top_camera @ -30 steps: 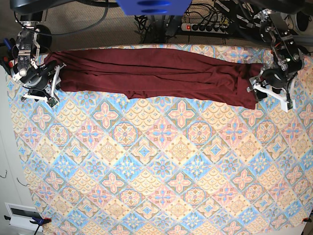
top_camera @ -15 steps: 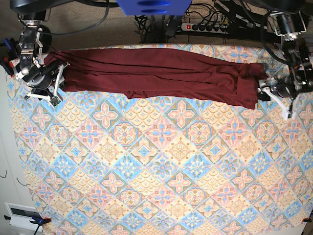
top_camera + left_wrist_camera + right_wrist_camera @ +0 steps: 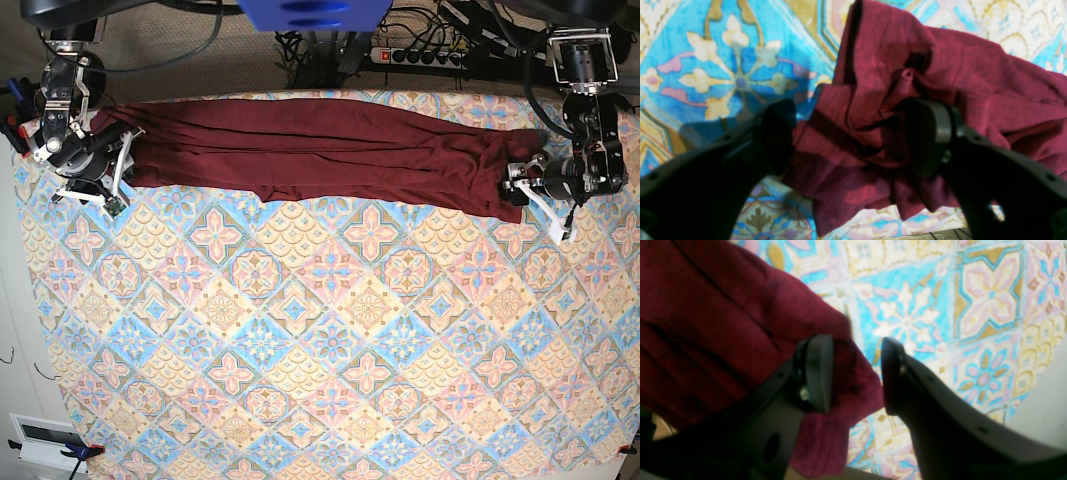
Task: Layout the t-shirt on the table in an organized manner, then fold the t-shirt properly
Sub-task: 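Grasp the strip's end with the left gripper, holding the other end with right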
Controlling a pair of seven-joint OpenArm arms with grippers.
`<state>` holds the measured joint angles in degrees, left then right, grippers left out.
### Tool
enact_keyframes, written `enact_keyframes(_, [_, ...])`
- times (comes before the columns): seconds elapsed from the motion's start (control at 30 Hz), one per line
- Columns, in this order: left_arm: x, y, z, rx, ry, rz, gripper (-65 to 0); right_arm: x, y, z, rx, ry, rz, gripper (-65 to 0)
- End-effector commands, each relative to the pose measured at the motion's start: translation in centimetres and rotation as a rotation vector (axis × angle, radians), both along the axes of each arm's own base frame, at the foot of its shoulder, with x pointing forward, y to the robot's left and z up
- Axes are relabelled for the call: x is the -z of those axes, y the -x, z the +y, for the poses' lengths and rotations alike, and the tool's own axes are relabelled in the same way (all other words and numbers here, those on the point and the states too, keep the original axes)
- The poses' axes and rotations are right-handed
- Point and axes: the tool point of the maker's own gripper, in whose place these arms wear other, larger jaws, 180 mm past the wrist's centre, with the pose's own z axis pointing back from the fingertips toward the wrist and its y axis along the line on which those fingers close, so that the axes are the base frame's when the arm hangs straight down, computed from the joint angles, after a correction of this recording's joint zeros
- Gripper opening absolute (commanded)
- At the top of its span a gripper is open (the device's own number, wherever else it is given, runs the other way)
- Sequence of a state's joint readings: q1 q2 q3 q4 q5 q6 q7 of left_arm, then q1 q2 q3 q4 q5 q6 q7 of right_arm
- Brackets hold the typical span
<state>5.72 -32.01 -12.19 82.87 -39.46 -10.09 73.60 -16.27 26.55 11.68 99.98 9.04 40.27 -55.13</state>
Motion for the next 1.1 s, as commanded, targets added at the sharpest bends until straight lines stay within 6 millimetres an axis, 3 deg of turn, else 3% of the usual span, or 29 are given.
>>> enact_keyframes(0.0, [-0.1, -0.2, -1.2, 0.018, 0.032, -0.004, -14.6, -1.3, -1.0, -0.5, -0.003, 0.014, -0.042, -41.8])
enact_keyframes(0.17, [1.2, 1.2, -2.8, 0.031, 0.073, 0.031, -14.8, -1.3, -1.0, -0.5, -0.003, 0.014, -0.042, -41.8])
enact_keyframes(0.3, [1.1, 2.0, -4.5, 0.016, 0.186, 0.045, -16.0, -1.3, -1.0, -0.5, -0.003, 0.014, -0.042, -41.8])
enact_keyframes(0.43, [0.5, 2.2, -6.1, 0.007, 0.293, 0.039, -26.3, -1.3, -1.0, -0.5, -0.003, 0.014, -0.043, -41.8])
enact_keyframes(0.57, [0.2, 1.8, -6.0, 0.0, 0.295, 0.021, -42.6, -1.3, -1.0, -0.5, -0.003, 0.014, -0.043, -41.8])
enact_keyframes(0.7, [-0.8, 0.9, -4.1, -0.065, 0.291, -0.028, -50.8, -1.3, -1.0, -0.5, -0.003, 0.014, -0.043, -41.8])
enact_keyframes(0.8, [-2.0, 0.2, -1.5, -0.145, 0.276, -0.085, -65.0, -1.3, -1.0, -0.6, 0.0, 0.015, -0.045, -41.8])
enact_keyframes(1.07, [-5.8, -1.2, 6.7, -0.338, 0.133, -0.225, -65.0, -1.3, -1.0, -0.5, -0.003, 0.014, -0.043, -41.8])
